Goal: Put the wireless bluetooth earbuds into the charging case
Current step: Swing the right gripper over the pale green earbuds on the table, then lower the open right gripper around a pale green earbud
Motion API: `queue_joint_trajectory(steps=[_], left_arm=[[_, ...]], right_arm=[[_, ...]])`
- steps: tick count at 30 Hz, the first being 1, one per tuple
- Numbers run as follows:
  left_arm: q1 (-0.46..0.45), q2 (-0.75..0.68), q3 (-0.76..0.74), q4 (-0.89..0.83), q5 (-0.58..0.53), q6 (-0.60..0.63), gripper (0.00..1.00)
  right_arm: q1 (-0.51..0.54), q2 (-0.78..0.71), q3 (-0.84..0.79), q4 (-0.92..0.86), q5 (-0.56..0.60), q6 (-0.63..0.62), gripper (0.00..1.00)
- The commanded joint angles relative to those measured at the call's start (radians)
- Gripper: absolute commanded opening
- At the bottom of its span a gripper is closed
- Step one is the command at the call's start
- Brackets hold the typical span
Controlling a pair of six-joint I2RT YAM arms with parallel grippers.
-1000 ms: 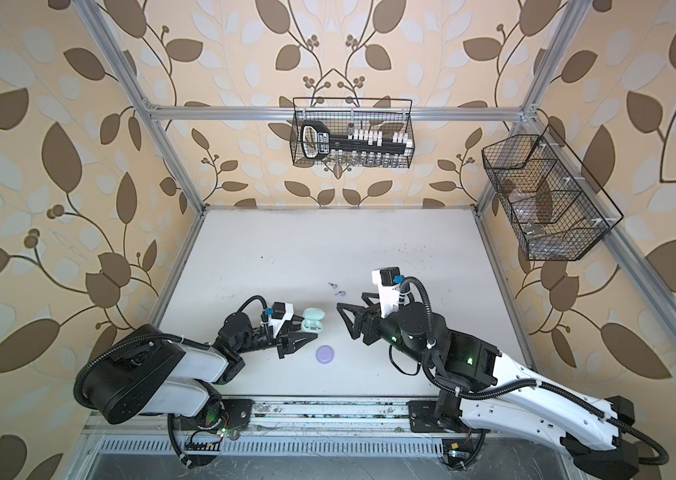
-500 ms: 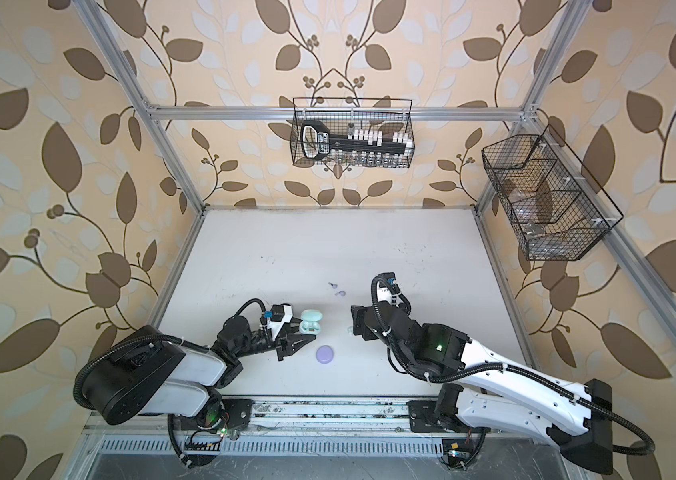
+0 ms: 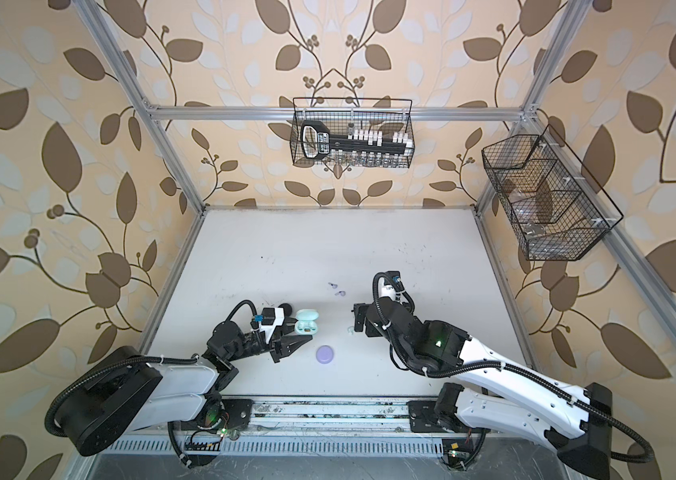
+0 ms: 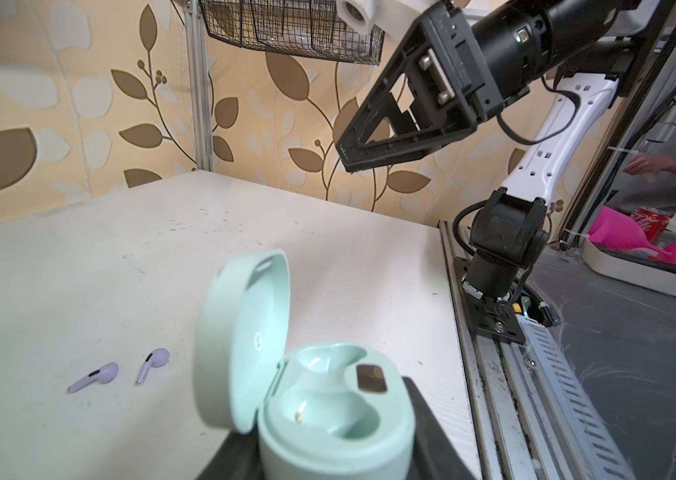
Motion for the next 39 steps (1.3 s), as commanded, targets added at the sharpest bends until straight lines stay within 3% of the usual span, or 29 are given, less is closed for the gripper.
queue_joint_trajectory(steps=[1, 4, 8, 14, 18, 29, 39], left_arm=[[-0.014, -0.028, -0.011, 0.026, 0.002, -0.007, 0.00], [-0.014, -0.044, -0.017, 0.021, -0.013, -0.006, 0.00], [-0.014, -0.074, -0.020, -0.030, -0.045, 0.006, 0.00], [-0.014, -0.107, -0.018, -0.081, -0.073, 0.015, 0.00], [-0.014, -0.126, -0.017, -0.104, -0.096, 0.026, 0.00], [-0.014, -0.165, -0.023, -0.153, -0.152, 0.030, 0.00], [-0.015, -0.193, -0.023, -0.180, -0.160, 0.034, 0.00]], right_arm=[[-0.124, -0.009, -0.007, -0.062, -0.122, 0.015, 1.00], [-0.163, 0.057, -0.039, -0.062, -0.190, 0.071, 0.96], [-0.116, 0.220, -0.039, -0.055, -0.173, 0.119, 0.84], [-0.061, 0.359, -0.011, -0.028, -0.146, 0.158, 0.80], [-0.049, 0.420, -0.026, 0.084, -0.250, 0.134, 0.70], [-0.037, 0.597, -0.007, 0.199, -0.324, 0.124, 0.68], [-0.039, 0.717, 0.048, 0.188, -0.308, 0.104, 0.60]])
